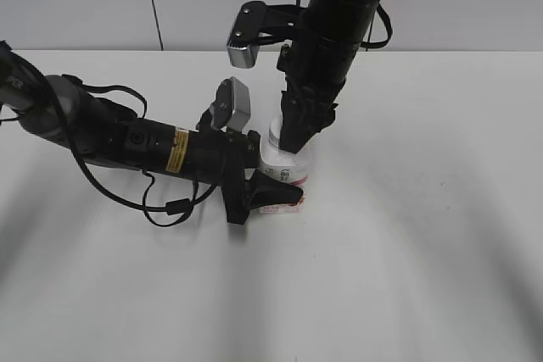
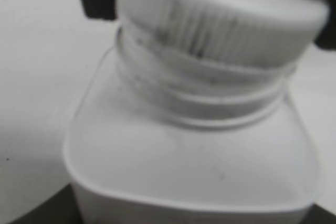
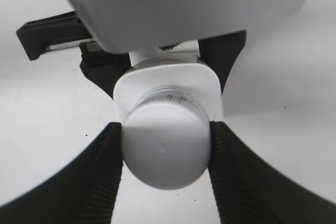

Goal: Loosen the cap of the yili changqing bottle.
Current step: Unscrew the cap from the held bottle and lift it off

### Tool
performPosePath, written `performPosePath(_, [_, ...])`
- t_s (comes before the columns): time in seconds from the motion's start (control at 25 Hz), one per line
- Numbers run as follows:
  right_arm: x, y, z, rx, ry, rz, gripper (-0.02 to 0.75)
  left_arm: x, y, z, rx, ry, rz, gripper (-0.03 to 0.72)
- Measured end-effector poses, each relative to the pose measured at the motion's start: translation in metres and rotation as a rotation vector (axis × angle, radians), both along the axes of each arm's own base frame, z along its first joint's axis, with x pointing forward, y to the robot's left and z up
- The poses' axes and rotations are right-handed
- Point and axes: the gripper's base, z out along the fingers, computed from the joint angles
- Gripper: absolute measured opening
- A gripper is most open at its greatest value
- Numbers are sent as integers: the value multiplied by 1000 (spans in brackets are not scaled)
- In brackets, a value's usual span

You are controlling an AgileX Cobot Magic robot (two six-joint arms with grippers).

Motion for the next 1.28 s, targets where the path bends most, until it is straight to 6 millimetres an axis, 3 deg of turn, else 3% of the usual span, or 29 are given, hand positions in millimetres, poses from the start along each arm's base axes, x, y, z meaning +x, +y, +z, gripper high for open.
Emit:
performPosePath(0.88, [0,1,0,6,9,-20,409,0,0,0,1,7,4,394])
performPosePath(1.28, [-2,0,-1,5,27,-21,533,0,0,0,0,17,8,394])
